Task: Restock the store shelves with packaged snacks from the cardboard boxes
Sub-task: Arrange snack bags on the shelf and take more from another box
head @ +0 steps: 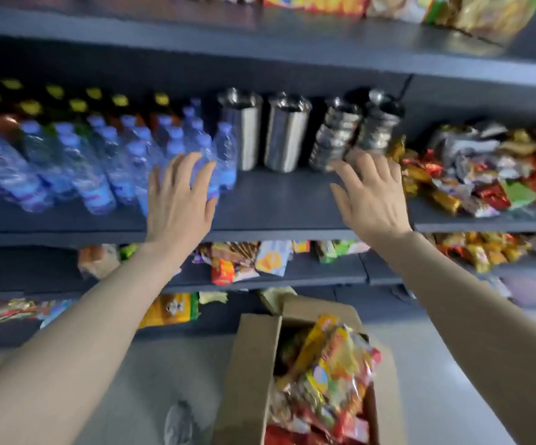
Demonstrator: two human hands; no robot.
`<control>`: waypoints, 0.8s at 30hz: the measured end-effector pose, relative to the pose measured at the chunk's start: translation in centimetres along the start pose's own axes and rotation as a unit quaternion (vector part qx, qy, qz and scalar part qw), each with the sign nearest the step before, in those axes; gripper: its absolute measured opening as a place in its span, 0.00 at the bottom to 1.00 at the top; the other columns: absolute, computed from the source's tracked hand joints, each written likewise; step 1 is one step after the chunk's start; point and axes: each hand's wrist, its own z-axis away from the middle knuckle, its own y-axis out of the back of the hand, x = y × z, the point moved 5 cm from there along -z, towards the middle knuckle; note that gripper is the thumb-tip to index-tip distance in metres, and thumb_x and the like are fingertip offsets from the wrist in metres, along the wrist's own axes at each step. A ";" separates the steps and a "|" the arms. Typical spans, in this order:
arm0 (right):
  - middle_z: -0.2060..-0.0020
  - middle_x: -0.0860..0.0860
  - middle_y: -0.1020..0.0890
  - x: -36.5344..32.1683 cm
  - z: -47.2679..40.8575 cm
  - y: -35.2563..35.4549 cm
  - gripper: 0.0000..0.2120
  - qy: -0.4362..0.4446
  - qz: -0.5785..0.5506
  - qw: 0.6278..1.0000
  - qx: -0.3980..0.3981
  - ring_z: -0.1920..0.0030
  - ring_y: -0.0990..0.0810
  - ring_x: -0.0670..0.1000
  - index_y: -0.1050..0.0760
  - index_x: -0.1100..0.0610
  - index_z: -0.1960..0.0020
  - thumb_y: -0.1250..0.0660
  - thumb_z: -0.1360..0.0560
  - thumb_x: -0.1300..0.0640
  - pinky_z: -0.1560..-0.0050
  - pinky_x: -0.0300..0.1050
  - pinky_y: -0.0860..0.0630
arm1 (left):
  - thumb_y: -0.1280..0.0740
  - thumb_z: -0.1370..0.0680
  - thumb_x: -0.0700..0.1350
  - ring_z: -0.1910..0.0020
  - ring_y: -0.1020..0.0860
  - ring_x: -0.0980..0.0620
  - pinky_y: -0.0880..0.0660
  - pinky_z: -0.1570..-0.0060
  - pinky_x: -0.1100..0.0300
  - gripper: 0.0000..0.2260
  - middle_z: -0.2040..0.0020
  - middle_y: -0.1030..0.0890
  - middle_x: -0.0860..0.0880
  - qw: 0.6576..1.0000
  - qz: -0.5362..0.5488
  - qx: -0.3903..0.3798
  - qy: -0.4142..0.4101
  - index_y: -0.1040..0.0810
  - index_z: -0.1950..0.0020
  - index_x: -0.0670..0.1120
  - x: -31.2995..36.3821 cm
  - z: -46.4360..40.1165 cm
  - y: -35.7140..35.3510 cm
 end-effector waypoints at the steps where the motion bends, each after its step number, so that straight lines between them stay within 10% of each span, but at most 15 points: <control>1: 0.40 0.61 0.23 0.8 2.3 -0.9 0.16 -0.015 -0.002 1.000 -0.022 0.41 0.25 0.65 0.25 0.57 0.33 0.39 0.18 0.53 0.45 0.60 0.31 | 0.30 0.24 0.47 0.30 0.34 0.38 0.34 0.36 0.36 0.26 0.30 0.31 0.40 1.000 0.009 -0.018 -0.006 0.32 0.28 0.44 1.7 0.8 -1.6; 11: 0.38 0.59 0.23 3.0 26.2 -12.3 0.19 -0.175 -0.047 0.954 -0.237 0.41 0.25 0.64 0.26 0.56 0.31 0.39 0.19 0.50 0.43 0.58 0.31 | 0.30 0.25 0.50 0.35 0.30 0.39 0.30 0.38 0.40 0.26 0.32 0.30 0.43 0.970 0.097 -0.213 -0.061 0.30 0.29 0.45 14.5 13.3 -18.9; 24: 0.24 0.56 0.34 1.9 51.3 -24.8 0.28 -0.357 -0.046 0.792 -0.493 0.29 0.32 0.62 0.39 0.47 0.21 0.44 0.19 0.38 0.35 0.57 0.33 | 0.26 0.28 0.52 0.39 0.24 0.42 0.24 0.42 0.47 0.30 0.33 0.26 0.42 0.884 0.173 -0.429 -0.068 0.28 0.28 0.45 23.1 33.4 -38.0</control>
